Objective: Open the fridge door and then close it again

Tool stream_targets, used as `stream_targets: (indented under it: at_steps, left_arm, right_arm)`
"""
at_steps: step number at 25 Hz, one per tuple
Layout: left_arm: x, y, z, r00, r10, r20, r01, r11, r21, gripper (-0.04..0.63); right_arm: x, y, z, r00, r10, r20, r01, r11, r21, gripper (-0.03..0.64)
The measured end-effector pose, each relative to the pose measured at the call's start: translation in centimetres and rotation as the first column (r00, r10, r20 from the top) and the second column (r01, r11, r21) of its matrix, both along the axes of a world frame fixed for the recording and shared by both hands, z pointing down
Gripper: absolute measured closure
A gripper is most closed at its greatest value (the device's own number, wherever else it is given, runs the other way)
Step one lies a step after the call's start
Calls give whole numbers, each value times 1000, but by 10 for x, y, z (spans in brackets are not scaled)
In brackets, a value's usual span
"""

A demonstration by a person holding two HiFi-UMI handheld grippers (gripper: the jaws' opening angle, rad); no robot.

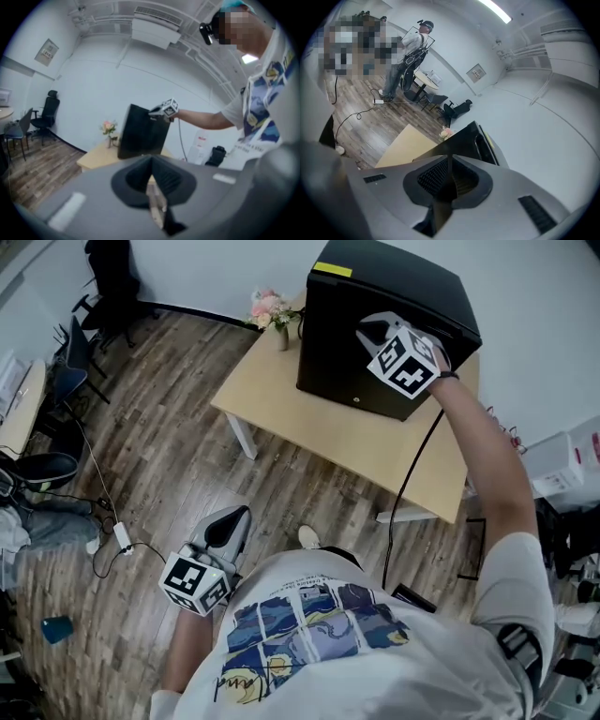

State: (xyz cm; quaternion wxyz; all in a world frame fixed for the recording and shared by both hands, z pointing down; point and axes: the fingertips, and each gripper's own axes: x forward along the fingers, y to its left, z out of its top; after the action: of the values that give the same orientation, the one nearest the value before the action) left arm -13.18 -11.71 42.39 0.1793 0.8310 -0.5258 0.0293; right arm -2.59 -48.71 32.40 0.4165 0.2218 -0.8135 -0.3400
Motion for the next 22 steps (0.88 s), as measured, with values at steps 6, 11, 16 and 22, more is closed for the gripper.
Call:
stream_targets:
  at_steps: [6,11,16,22]
  left_arm:
    - [12,9,0,998,70,2,-70,998,-6,588]
    - [23,18,-2,994,107,-3,-107,994,0,588]
    - [29,39,8,993,114,-13,-114,993,-15,588]
    - [41,63,23,989,142,-36,-143,989,-31,588]
  right_arm:
    - [21,70,46,994,44,97,-30,989,-143,591]
    - [34,153,105,987,72,143,-25,951,-307,591]
    - [47,234,151,956,156,248,-23,883,-469,594]
    - [60,314,173,859,328,394,-20,789,-614,597]
